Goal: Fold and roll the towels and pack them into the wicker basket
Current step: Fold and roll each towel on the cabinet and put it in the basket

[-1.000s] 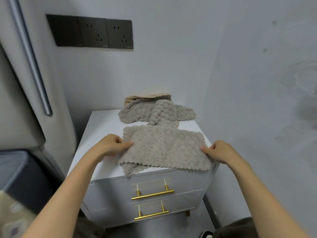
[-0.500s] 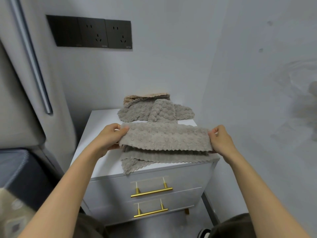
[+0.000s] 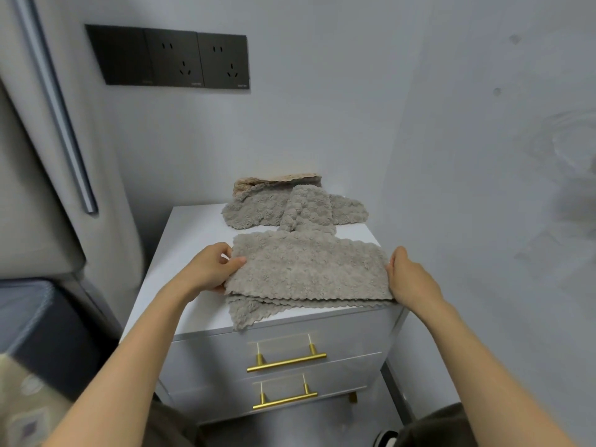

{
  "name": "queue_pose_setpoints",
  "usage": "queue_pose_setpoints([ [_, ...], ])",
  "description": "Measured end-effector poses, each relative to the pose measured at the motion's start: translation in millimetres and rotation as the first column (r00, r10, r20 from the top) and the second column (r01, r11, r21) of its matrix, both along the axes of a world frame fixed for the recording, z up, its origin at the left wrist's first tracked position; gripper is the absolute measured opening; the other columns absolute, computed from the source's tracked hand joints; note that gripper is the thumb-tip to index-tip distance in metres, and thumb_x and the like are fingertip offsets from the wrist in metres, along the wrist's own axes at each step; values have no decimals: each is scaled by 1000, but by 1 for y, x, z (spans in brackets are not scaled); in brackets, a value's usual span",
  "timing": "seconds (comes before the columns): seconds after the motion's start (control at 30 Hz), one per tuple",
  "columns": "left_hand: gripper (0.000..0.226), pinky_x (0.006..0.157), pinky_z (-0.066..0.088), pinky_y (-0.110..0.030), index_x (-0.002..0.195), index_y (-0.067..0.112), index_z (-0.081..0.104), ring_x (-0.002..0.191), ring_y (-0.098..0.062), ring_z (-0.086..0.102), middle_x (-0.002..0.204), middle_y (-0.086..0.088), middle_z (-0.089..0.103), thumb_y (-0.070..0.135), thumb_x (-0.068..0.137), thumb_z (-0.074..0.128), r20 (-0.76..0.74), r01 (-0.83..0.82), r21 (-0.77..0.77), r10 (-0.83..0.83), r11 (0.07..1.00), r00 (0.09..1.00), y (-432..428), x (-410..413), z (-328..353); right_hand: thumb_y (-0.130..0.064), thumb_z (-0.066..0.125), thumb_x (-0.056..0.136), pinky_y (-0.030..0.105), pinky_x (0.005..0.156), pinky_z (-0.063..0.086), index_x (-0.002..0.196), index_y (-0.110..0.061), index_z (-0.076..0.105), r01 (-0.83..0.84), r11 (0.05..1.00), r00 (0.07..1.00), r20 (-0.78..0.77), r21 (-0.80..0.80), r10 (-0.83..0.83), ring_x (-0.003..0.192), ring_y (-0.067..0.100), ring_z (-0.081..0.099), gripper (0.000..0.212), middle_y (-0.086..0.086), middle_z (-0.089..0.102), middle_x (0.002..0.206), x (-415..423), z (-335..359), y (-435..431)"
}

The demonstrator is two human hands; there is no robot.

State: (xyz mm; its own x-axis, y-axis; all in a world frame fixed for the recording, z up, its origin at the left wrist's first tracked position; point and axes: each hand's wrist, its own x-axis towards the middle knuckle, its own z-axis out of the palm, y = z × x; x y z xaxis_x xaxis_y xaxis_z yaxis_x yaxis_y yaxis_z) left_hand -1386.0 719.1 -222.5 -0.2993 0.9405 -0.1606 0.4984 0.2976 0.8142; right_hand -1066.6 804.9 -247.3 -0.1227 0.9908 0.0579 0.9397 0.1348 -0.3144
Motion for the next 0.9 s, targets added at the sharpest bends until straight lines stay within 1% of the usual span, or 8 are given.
queue_pose_setpoints([
  [0.17,24,71,55,-37,86,12,51,72,-19,58,95,-11,66,33,91,61,-169,25,-58,-35,998,985,1,-7,-6,-21,33,101,33,59,34,105,-11,34,25,1000,990,140,11,-26,74,27,47,11,14,60,98,-4,1,-5],
  [0.33,53,58,50,-26,119,7,53,76,-18,59,103,-6,60,53,91,51,-36,-57,-45,55,997,998,10,-4,-3,-31,37,98,39,88,42,122,-7,48,132,990,983,-125,-56,-138,114,34,53,35,15,55,124,-7,7,7],
  [0.47,43,56,32,-28,81,10,50,60,-19,38,76,-7,43,50,97,41,78,-107,35,104,994,992,21,7,-1,-55,29,86,45,94,44,74,-21,50,152,970,933,-295,-189,-204,109,38,55,42,13,58,101,-17,4,24],
  [0.57,44,57,25,-31,84,9,45,62,-21,35,77,-10,39,51,96,44,145,-180,8,177,984,974,31,9,-2,-51,34,94,44,99,35,87,-18,61,221,944,890,-345,-246,-298,118,36,45,43,12,58,113,-25,5,29],
  [0.67,39,55,34,-28,86,6,56,62,-21,44,77,-9,52,43,96,50,214,-227,-11,224,974,951,38,11,-3,-49,43,90,43,95,32,66,-19,53,250,931,835,-428,-264,-346,115,34,44,40,12,61,106,-29,1,36],
  [0.77,30,54,35,-27,83,7,54,61,-20,45,75,-10,53,34,96,54,250,-242,27,228,970,941,43,13,-5,-38,54,85,35,72,35,47,-20,49,218,932,722,-595,-289,-353,83,25,47,43,3,51,66,-29,-1,42],
  [0.83,26,54,36,-28,88,6,54,61,-21,46,76,-10,54,31,96,55,295,-261,49,236,964,926,45,12,-6,-24,54,89,28,54,26,53,-23,46,178,943,644,-692,-279,-327,62,19,38,36,-2,40,59,-27,5,42],
  [0.9,24,51,34,-29,94,7,52,56,-21,44,72,-9,53,31,97,54,313,-265,68,232,962,921,45,12,-5,-17,51,93,27,51,27,77,-18,48,178,952,598,-740,-251,-307,59,14,39,16,0,45,70,-23,7,43],
])
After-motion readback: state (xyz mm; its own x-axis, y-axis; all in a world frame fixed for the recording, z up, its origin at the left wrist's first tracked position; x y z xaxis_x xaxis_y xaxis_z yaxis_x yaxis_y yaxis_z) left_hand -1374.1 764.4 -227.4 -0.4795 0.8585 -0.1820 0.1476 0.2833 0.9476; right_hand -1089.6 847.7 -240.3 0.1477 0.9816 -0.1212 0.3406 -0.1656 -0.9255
